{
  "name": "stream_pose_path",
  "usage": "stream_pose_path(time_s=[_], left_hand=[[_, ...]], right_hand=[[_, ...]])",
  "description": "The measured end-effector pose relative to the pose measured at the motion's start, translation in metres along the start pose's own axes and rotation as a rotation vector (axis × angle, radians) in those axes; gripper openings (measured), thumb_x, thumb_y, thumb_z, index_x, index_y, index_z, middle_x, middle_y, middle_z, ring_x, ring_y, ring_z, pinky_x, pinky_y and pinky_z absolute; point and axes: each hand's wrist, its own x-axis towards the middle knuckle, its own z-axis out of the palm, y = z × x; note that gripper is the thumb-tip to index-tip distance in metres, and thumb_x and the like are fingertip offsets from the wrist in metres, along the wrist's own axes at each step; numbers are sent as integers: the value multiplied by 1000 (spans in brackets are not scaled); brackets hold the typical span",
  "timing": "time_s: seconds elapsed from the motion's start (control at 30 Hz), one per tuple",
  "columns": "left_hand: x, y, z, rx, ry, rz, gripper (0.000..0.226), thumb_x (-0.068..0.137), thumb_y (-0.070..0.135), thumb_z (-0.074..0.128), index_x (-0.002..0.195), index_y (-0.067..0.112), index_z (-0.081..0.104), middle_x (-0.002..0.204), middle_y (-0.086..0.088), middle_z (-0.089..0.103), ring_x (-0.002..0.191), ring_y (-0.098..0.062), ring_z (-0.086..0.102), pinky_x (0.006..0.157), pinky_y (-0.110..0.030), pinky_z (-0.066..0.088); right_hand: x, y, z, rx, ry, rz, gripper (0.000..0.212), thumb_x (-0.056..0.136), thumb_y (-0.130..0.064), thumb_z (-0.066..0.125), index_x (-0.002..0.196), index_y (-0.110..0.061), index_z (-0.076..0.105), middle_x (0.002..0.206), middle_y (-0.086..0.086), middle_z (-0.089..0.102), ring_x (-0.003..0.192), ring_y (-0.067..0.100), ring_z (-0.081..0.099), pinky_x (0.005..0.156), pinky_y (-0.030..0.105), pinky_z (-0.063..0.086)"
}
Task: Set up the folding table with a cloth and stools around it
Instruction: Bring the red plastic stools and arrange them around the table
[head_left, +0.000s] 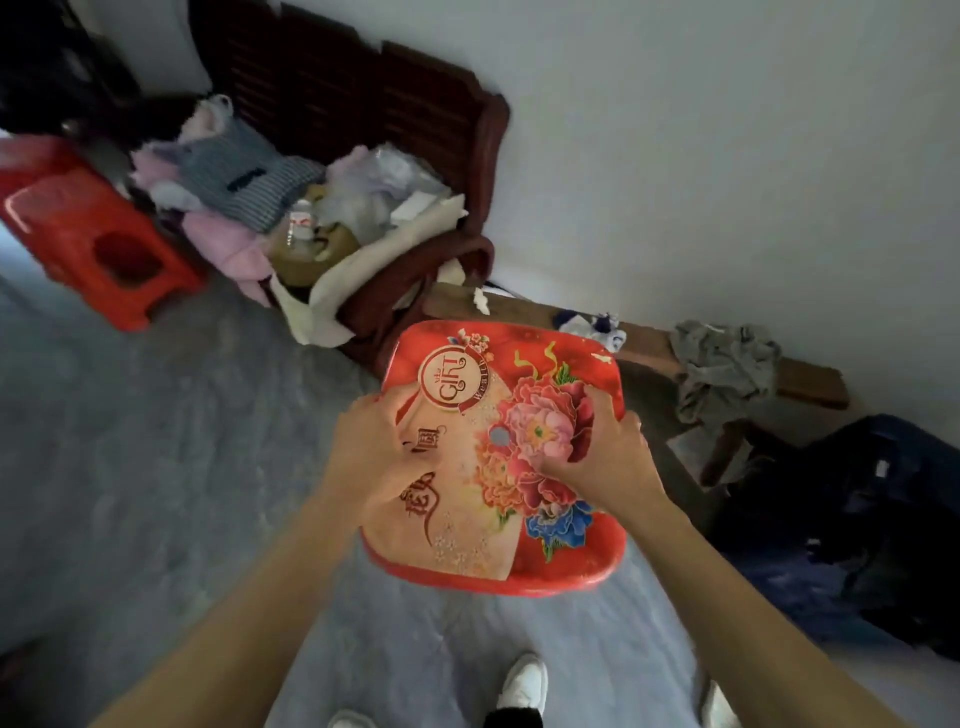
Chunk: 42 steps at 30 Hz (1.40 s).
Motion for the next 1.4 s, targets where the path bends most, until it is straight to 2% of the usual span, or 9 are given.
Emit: stream_pose_path(time_s=[0.3,0.37,0.43,0.53,0.73,0.83,1.03,1.17,1.4], left_hand=[[-86,-167,-109,-162,267,-214,75,66,40,83,134,31,53,114,-3,63,106,-23,57,96,-37,46],[-99,-199,-127,-192,319,-234,72,65,40,82,131,36,53,104,8,60,98,-12,55,91,-29,46],[-114,-258,-158,-237,398,-378,73,66,37,82,132,40,51,102,17,51,95,-4,48,86,-21,39],[-119,-271,-161,-235,377,-400,76,61,43,81,130,47,48,110,14,61,99,-8,57,83,-24,45],[-114,-336,-191,-219,441,-527,76,63,40,82,133,33,51,108,16,58,101,-11,59,85,-25,47],[-102,-373,-204,-179,478,-623,83,58,46,80,134,35,50,108,6,61,100,-15,58,83,-27,46],[-72,-433,-220,-220,517,-901,85,44,59,68,124,45,41,108,2,59,99,-20,58,88,-40,51],[-73,-468,-219,-259,548,-1089,83,47,62,67,122,51,32,108,-2,51,103,-24,53,91,-46,49],[-105,-520,-194,-329,630,-1253,80,52,61,69,123,49,34,113,3,49,108,-20,48,93,-41,46]], right_hand=[[-29,-192,105,-158,-118,-361,106,58,-55,85,143,-28,27,139,5,51,126,29,50,102,45,42],[-41,-227,127,-168,-143,-394,111,56,-57,85,145,-28,25,140,9,48,127,32,48,102,46,41],[-46,-293,175,-211,-200,-496,121,46,-69,79,145,-34,19,139,14,45,124,36,49,102,51,44],[-42,-305,184,-235,-243,-481,118,42,-73,76,140,-39,21,132,14,47,118,36,52,98,51,47],[-25,-376,246,-240,-347,-604,111,46,-68,80,139,-41,25,123,12,46,112,35,52,94,49,49],[-1,-413,288,-226,-404,-681,112,41,-72,76,137,-45,26,118,10,47,111,32,52,94,48,49],[41,-494,367,-278,-564,-787,117,59,-53,85,151,-35,15,136,15,36,128,35,43,105,45,39],[50,-535,423,-340,-664,-875,118,62,-59,82,152,-37,8,143,12,31,132,33,40,107,49,41],[29,-567,500,-448,-805,-965,120,59,-61,82,150,-40,7,143,7,32,131,27,44,105,45,43]])
